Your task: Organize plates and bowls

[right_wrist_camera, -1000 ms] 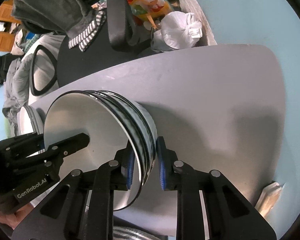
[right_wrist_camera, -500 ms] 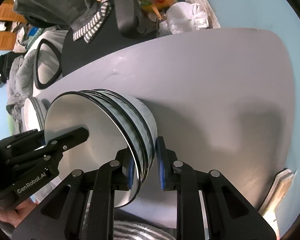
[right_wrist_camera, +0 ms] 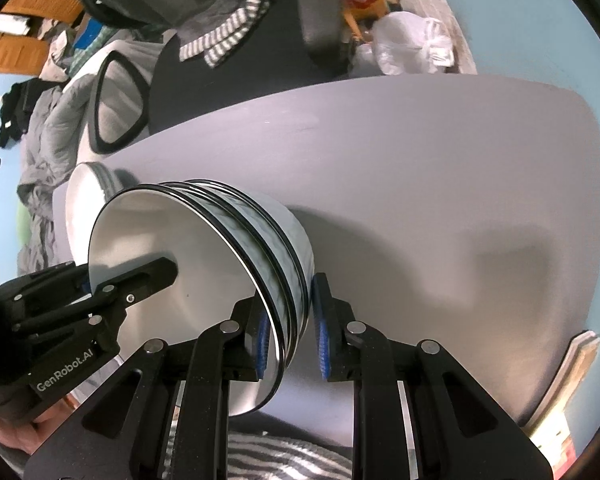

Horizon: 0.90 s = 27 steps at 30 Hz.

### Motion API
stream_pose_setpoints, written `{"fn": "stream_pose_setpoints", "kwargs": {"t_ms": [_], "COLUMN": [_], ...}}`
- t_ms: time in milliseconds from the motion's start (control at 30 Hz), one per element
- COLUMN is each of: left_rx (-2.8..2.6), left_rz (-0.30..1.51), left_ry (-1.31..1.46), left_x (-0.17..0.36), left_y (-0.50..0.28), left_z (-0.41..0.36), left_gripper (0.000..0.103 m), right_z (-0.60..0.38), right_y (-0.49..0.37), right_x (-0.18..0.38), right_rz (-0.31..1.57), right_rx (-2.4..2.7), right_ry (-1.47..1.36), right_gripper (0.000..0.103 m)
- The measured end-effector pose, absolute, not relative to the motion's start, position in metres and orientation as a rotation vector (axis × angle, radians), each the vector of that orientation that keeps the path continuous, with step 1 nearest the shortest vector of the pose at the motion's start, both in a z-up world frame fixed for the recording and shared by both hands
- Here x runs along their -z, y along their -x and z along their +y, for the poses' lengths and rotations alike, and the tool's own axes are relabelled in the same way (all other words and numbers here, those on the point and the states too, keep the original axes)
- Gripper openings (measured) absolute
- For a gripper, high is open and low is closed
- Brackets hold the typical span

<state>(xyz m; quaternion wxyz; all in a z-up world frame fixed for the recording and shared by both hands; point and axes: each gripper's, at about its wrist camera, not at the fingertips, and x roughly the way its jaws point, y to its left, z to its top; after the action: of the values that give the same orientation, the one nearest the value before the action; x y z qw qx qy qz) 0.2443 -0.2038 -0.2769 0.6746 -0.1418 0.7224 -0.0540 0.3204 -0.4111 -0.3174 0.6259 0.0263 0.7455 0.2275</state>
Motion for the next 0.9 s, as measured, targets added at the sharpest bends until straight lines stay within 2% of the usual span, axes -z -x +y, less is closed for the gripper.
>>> {"fn": "stream_pose_setpoints", "kwargs": {"t_ms": [533,900], "left_rx": [-0.008,-0.061], "left_rz": [1.547,1.531], "left_ry": [0.400,0.433], "left_x": [0.247,0.252], "left_y": [-0.205,-0.186], "left_z": [-0.085,-0.016], "left_gripper": [0.018,0.018], "right_z": [-0.288,-0.215], "right_y": [-0.300,-0.286], "right_x": [0.285,0.282], "right_rz": [1.651,1.640], "right_rx": [-0.636,-0.675], "right_ry": [0.043,0.096], "right_gripper": [0.019,0.019]}}
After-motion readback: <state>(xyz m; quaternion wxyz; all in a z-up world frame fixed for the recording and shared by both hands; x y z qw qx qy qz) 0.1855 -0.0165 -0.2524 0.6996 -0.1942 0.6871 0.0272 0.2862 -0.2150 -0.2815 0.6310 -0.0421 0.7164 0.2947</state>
